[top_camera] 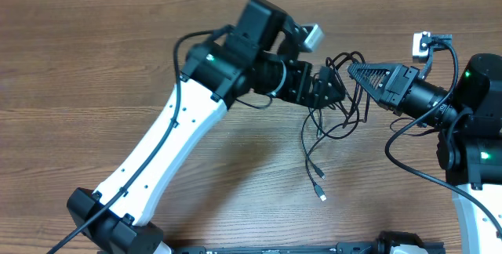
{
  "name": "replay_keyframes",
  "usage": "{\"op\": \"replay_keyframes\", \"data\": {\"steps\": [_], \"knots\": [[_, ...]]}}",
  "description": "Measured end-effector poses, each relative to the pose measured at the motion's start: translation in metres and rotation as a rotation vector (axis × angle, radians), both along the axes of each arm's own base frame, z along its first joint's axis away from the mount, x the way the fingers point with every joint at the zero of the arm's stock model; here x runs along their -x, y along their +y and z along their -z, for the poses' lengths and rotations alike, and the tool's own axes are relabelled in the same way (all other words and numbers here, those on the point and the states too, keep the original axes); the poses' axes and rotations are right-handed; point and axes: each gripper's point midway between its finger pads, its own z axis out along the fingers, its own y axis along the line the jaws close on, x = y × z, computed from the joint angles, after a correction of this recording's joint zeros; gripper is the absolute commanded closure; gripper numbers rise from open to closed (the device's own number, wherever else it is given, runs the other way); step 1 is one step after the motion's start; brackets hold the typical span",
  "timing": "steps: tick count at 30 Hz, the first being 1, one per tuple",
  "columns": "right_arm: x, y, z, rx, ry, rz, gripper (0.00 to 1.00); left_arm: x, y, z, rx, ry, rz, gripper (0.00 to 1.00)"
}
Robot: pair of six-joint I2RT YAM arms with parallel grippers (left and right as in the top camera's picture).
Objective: Untangle cables
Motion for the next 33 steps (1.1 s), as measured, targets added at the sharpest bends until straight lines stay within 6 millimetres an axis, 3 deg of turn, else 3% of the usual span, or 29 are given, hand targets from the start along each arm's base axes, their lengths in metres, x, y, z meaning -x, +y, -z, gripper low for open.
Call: {"op": "replay_keyframes", "data": {"steps": [6,16,20,24,33], "knots": [[0.001,0.001,-0.001,-0.011,0.009,-0.003,0.96,-0.004,-0.001,0.006,-0.041,0.08,-0.127,0.16],[0.003,0.007,-0.019,-0.062,-0.04,-0.053,0.96,-0.016,0.0,0.008,-0.043,0.14,-0.247,0.17],[0.006,0.01,-0.022,-0.082,-0.032,-0.073,0.96,-0.024,-0.006,0.011,-0.027,0.166,-0.282,0.23],[0.007,0.011,-0.022,-0.093,-0.021,-0.079,0.96,-0.025,-0.014,0.012,-0.014,0.193,-0.306,0.36],[0.008,0.011,-0.023,-0.097,-0.018,-0.084,0.96,-0.017,-0.033,0.006,0.014,0.187,-0.305,0.45]]}}
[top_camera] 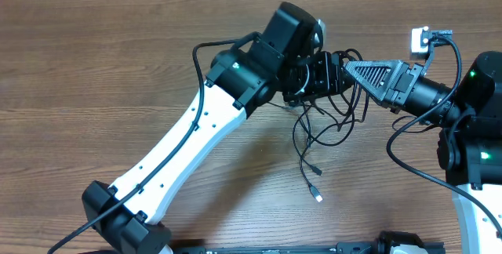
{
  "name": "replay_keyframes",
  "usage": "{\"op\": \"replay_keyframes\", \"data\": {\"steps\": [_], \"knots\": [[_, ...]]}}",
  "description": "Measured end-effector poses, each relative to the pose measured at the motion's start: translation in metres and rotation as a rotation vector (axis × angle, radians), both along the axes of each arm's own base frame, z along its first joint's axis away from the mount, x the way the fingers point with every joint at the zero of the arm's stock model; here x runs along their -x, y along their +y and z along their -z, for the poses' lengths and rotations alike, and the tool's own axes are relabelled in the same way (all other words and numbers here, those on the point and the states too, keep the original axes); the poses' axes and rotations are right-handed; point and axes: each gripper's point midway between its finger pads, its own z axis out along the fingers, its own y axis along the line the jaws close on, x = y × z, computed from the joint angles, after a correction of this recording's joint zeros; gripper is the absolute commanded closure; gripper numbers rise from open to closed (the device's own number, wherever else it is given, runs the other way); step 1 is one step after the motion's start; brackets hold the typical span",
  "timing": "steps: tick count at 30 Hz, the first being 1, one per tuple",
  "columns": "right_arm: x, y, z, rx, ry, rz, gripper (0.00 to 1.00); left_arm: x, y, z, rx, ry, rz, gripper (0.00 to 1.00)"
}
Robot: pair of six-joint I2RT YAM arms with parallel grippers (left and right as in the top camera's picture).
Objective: Untangle cables
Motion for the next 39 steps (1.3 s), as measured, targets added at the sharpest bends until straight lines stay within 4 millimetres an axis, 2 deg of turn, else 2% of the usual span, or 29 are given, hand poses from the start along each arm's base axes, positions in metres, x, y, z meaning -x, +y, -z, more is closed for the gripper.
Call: {"op": "replay_keyframes", "data": {"steps": [5,12,16,20,24,25,26,27,39], "knots": [[0.0,0.0,0.0,0.0,0.0,0.0,0.96,0.007,-0.007,0.002,-0.019,-0.002,-0.014,0.55],[0.002,0.001,-0.001,-0.004,-0.001,-0.012,0.96,0.01,-0.014,0.009,-0.045,-0.005,-0.027,0.59],[0.003,0.002,-0.001,-0.007,0.0,-0.02,0.96,0.006,-0.019,0.027,-0.073,0.028,-0.041,0.74],[0.003,0.002,-0.001,-0.007,0.0,-0.023,0.96,0.001,-0.024,0.048,-0.1,0.07,-0.053,0.79],[0.003,0.002,-0.001,-0.008,0.0,-0.024,0.96,-0.001,-0.025,0.049,-0.097,0.078,-0.061,0.83],[0.004,0.002,-0.001,-0.008,-0.001,-0.025,0.96,-0.001,-0.025,0.049,-0.095,0.078,-0.062,0.85],[0.004,0.002,-0.001,-0.009,-0.001,-0.027,0.96,-0.002,-0.025,0.049,-0.093,0.079,-0.064,0.94],[0.004,0.002,-0.001,-0.009,-0.001,-0.027,0.96,-0.002,-0.025,0.049,-0.092,0.081,-0.066,0.96],[0.003,0.002,-0.001,-0.003,-0.006,-0.021,0.96,-0.001,-0.028,0.041,-0.04,0.102,-0.028,0.96]]}}
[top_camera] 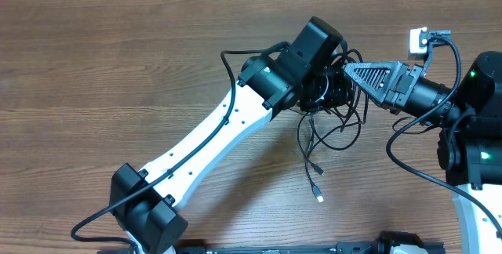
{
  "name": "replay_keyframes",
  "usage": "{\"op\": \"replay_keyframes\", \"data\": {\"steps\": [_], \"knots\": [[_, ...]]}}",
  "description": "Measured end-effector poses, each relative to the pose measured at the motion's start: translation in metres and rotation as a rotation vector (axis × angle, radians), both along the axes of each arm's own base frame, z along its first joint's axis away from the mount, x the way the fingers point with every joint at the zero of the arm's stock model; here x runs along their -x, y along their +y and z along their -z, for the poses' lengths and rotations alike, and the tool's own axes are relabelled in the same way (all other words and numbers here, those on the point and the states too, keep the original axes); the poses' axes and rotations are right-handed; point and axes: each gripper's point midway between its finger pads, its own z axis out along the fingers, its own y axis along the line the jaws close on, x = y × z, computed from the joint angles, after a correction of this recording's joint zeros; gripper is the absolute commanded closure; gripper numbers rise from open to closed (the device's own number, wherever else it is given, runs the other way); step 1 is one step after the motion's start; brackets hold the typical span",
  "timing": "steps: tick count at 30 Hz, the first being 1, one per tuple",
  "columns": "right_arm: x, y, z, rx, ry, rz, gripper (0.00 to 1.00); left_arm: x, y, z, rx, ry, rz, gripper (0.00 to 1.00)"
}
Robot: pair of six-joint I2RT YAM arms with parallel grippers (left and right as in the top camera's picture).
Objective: Untangle cables
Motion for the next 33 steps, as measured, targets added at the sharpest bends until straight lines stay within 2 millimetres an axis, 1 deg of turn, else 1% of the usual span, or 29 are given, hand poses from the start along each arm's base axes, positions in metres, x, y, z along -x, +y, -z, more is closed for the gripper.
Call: {"op": "replay_keyframes", "data": {"steps": [4,6,8,13,17,19,25,33], "knots": [[-0.002,-0.002,0.001,0.024,-0.03,0.011,0.96,-0.006,0.01,-0.002,0.026,0.043,0.004,0.96],[-0.003,-0.002,0.001,0.04,-0.049,0.016,0.96,-0.013,0.02,-0.006,0.047,0.06,-0.005,0.96],[-0.004,-0.003,0.002,0.052,-0.063,0.016,0.96,-0.023,0.032,-0.012,0.07,0.068,-0.025,0.96],[-0.004,-0.003,0.005,0.086,-0.099,0.013,0.96,-0.053,0.076,-0.037,0.147,0.071,-0.105,0.96],[-0.003,-0.006,0.017,0.115,-0.063,0.027,0.96,-0.07,0.102,-0.059,0.234,0.082,-0.143,0.96],[-0.004,-0.008,0.024,0.134,-0.041,0.045,0.96,-0.076,0.112,-0.064,0.271,0.104,-0.153,0.96],[-0.003,-0.011,0.037,0.19,-0.037,0.053,0.96,-0.087,0.139,-0.074,0.342,0.174,-0.191,0.96],[0.003,-0.012,0.051,0.26,-0.053,0.027,0.96,-0.102,0.17,-0.078,0.387,0.238,-0.276,0.96]]}}
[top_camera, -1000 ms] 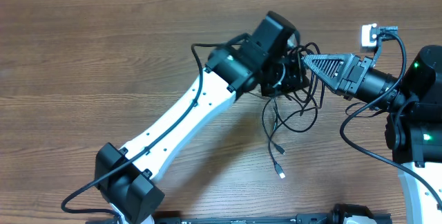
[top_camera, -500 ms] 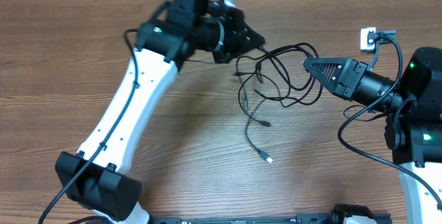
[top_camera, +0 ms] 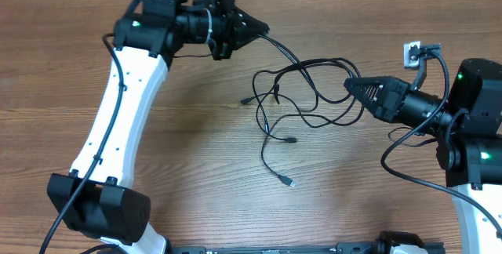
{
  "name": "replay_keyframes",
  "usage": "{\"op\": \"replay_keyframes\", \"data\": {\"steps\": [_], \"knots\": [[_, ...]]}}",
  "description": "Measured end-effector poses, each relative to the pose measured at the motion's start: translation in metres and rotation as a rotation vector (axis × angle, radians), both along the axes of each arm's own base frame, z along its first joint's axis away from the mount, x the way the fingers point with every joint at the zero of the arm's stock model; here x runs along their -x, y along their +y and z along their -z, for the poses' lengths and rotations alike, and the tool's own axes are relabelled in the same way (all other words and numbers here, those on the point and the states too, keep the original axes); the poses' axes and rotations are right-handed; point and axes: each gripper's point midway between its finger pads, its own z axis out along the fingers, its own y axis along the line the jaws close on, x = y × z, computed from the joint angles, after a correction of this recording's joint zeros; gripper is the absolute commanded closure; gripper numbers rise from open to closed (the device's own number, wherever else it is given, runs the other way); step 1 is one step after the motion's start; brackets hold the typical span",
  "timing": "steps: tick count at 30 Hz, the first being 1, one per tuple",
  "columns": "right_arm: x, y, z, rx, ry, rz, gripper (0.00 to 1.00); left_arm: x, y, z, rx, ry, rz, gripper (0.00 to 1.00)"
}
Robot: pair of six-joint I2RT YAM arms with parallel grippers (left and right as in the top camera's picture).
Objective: Untangle cables
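A tangle of thin black cables (top_camera: 307, 119) hangs stretched out between my two grippers over the wooden table (top_camera: 188, 152). At the upper left, my left gripper (top_camera: 262, 29) is shut on one cable strand, which runs down and right into the loops. From the right, my right gripper (top_camera: 349, 86) is shut on the bundle's other side. Loose plug ends hang or lie at the left (top_camera: 245, 100), in the middle (top_camera: 292, 139) and lowest down (top_camera: 289, 181).
The left arm's white link (top_camera: 118, 121) runs from its base (top_camera: 98, 211) at the lower left up to the wrist. The right arm's body (top_camera: 474, 128) fills the right edge, with its own black wiring beside it.
My left gripper was right up against the right gripper in the tangle. It is now far off at the upper left with a strand in it, and the bundle is stretched open into wide loops.
At first my left gripper was just left of the tangle held at the right gripper's tip. At the two later moments it was deeper in the bundle, close to the right fingers. Now it is up and left, and the cables are spread out.
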Motion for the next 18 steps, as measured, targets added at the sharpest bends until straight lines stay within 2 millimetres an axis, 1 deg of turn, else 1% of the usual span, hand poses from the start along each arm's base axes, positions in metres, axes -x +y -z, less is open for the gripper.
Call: {"op": "replay_keyframes", "data": {"steps": [5,9,18], "knots": [[0.004,0.0,0.007,0.038,-0.008,-0.021,0.96,-0.009,0.021,-0.002,0.039,0.085,-0.068,0.96],[0.006,-0.002,0.013,0.06,0.002,-0.016,0.96,-0.014,0.034,-0.002,0.069,0.176,-0.128,0.96],[0.006,-0.003,0.017,0.081,0.005,-0.014,0.96,-0.019,0.045,-0.002,0.151,0.438,-0.254,0.96]]}}
